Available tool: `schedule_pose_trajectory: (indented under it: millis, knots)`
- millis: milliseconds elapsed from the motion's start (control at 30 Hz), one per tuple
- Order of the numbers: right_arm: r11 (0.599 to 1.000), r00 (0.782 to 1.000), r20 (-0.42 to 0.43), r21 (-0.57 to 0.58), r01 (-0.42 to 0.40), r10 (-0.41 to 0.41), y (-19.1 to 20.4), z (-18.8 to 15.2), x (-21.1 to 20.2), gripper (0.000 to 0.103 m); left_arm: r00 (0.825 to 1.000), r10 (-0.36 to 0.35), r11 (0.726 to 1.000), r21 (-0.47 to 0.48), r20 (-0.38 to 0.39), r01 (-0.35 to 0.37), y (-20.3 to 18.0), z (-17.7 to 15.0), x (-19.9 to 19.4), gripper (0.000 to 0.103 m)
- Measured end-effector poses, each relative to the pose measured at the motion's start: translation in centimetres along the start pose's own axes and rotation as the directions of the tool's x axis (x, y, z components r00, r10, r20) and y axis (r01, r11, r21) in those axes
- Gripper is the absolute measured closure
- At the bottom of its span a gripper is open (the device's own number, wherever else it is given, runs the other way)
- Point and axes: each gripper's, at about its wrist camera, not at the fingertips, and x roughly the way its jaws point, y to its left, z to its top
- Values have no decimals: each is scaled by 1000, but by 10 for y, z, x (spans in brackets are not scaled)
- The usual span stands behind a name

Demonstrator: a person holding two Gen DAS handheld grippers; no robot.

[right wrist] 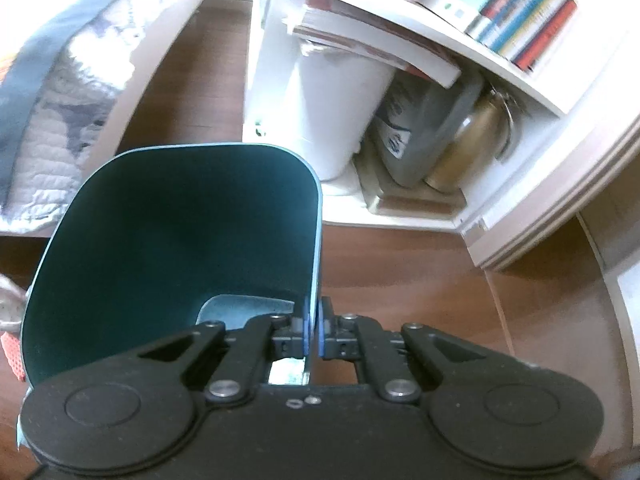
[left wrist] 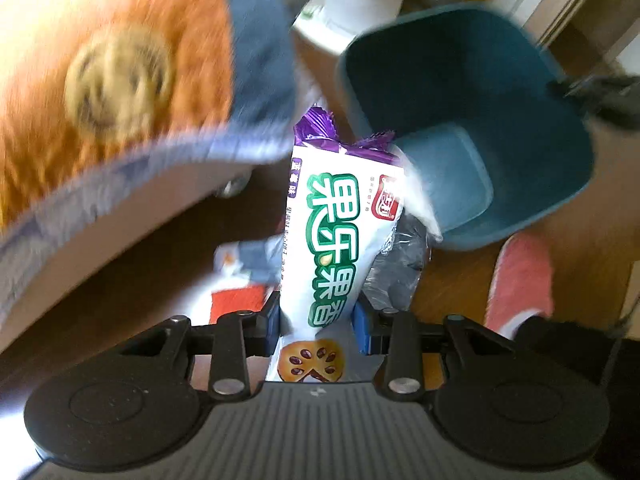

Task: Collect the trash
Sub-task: 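Carry the biscuit packet over the wastebasket with the left tool and release it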

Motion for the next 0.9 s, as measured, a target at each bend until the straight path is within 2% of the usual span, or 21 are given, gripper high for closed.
schedule_pose_trajectory:
  millis: [200,367,500,667,867,900]
  knots:
    - [998,999,36,-56,-38,40,16,5,-8,99,997,-66,997,35,49,64,-34,32,-17,68]
    - [997,998,44,-58,-45,48,20,4,-11,99,994,-100,994,38,44,98,-54,63,3,68]
    - [997,997,51,-63,-51,54,22,2,-13,98,992,-127,992,2,5,127,-74,92,31,68]
    - [996,997,52,-65,-54,57,22,2,-14,98,995,-88,995,35,-42,90,-97,111,71,68]
    - [996,997,50,-61,-57,60,20,3,-13,98,995,-62,997,48,-80,66,-109,114,101,67]
    - [997,997,50,-61,-56,59,20,2,-13,98,995,-52,997,46,-88,56,-111,115,107,64]
